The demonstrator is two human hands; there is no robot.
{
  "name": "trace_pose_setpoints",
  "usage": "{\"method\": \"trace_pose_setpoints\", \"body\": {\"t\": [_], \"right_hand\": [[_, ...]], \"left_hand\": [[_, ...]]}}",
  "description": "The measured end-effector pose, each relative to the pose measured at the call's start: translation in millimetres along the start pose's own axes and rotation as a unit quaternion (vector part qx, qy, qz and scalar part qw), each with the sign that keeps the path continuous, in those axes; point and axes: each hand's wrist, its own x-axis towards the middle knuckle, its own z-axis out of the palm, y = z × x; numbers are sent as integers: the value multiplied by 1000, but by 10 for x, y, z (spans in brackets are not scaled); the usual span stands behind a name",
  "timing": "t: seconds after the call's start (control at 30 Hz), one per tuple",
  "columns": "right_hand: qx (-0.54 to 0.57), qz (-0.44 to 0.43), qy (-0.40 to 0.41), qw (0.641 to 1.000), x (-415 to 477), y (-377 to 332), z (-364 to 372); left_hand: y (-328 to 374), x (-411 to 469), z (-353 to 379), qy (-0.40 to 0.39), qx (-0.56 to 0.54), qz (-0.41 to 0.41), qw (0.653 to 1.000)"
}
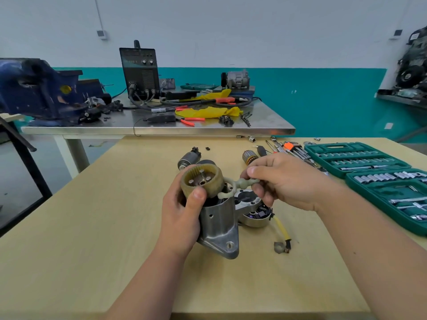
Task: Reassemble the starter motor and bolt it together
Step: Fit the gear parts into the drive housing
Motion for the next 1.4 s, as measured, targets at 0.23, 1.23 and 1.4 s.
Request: {"method": "trace_pose_setpoints", "body": {"t": [0.23,1.23,1.4], "right_hand": [[-82,-26,72,994,-38,-99,168],[-158,-51,38,985,-65,-252,211],[-133,-45,31,990,-62,-321,122]], "left_hand": [[0,-6,31,21,-34,-12,999],[46,-22,39,28,-35,13,999],[39,-19,24,44,-36,0,998]]}}
